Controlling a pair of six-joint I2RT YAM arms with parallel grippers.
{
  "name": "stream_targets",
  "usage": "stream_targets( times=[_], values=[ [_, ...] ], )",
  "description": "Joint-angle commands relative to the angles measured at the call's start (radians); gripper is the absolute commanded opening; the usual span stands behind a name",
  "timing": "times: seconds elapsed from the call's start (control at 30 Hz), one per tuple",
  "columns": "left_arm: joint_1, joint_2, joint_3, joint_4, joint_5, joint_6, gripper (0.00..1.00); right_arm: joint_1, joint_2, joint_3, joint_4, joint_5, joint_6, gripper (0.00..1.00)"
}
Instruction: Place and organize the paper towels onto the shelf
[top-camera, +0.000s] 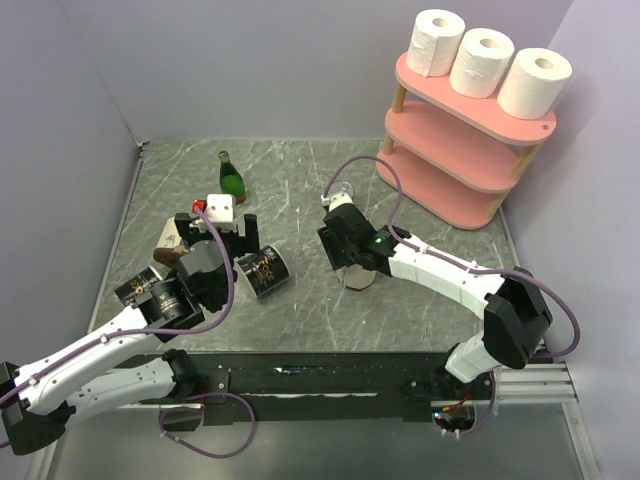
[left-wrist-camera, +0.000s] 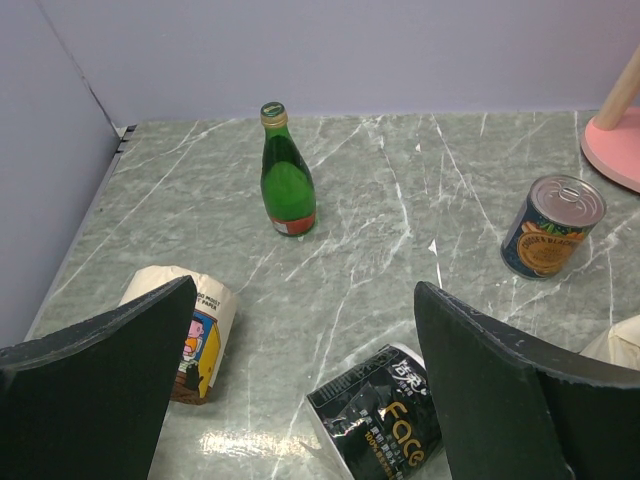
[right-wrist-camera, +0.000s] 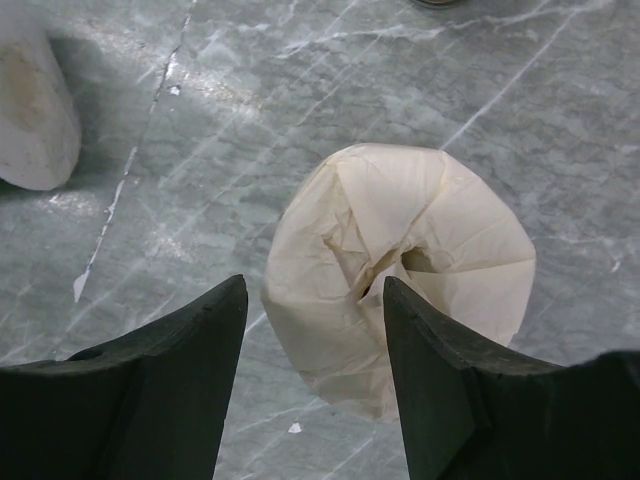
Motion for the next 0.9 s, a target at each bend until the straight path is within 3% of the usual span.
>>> stream_targets(
  times=[0.0, 0.87],
  values=[
    [-0.005, -0.002, 0.038, 0.017, 0.004, -0.001, 0.96, 0.01, -0.014, 0.03, -0.019, 0.097, -0.017, 0.64],
    [-0.005, -0.01, 0.04, 0.012, 0.01, -0.002, 0.96, 0.1, -0.036, 0.107, -0.093, 0.126, -0.013, 0.59]
  ],
)
